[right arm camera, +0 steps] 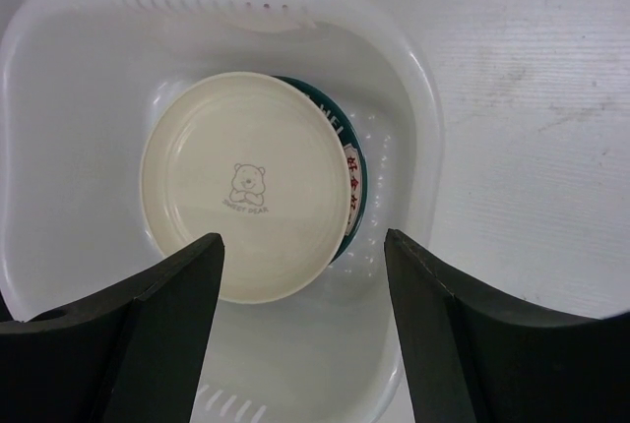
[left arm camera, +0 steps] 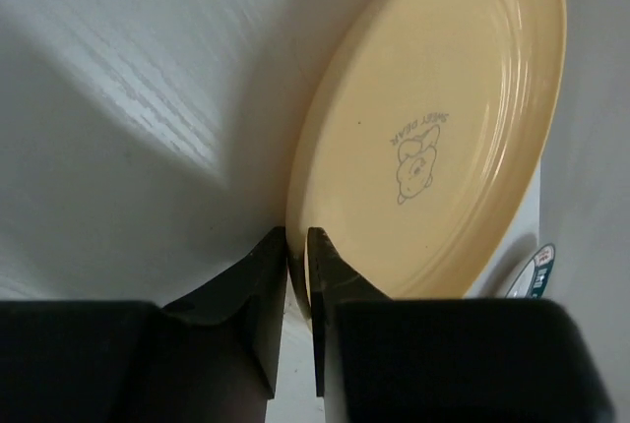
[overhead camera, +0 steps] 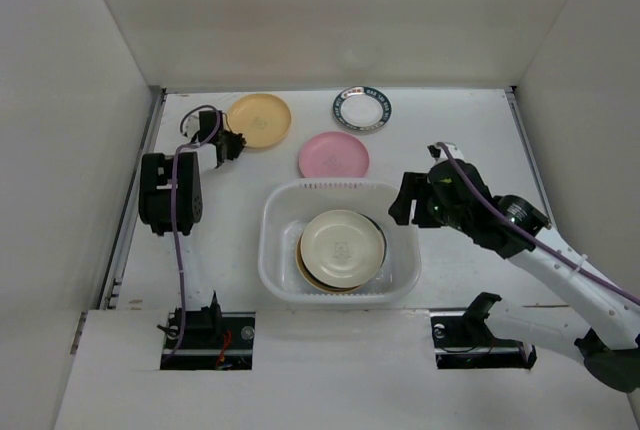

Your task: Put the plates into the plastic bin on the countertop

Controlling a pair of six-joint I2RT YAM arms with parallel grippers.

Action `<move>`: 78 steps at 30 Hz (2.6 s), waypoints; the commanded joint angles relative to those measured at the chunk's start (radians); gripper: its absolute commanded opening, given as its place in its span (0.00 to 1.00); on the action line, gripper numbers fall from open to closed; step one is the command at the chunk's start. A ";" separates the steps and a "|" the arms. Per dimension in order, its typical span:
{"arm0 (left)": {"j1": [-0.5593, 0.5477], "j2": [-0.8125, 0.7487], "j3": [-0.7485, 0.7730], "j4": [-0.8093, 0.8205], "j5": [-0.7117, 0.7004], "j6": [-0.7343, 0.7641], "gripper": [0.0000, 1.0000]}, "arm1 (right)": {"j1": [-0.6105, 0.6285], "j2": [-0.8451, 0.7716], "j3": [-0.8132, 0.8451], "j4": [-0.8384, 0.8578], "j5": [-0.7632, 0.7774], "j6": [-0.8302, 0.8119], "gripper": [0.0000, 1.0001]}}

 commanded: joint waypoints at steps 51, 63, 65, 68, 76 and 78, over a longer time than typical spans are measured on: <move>-0.842 -0.729 -0.144 -0.840 -0.066 0.682 0.37 | -0.340 -0.081 -0.091 0.237 -0.057 -0.085 0.75; -0.527 -0.843 0.186 -0.831 0.079 0.696 0.85 | -0.340 -0.043 -0.075 0.254 -0.053 -0.087 0.76; -0.407 -0.827 0.144 -0.762 0.132 0.660 0.85 | -0.341 -0.037 -0.078 0.262 -0.056 -0.085 0.76; -0.281 -0.765 0.052 -0.605 0.241 0.598 0.85 | -0.341 -0.034 -0.083 0.263 -0.057 -0.085 0.76; -0.161 -0.453 -0.051 -0.236 0.429 0.463 0.82 | -0.349 -0.069 -0.121 0.256 -0.060 -0.085 0.76; -0.160 -0.389 -0.040 -0.197 0.451 0.446 0.81 | -0.354 -0.078 -0.126 0.250 -0.063 -0.085 0.76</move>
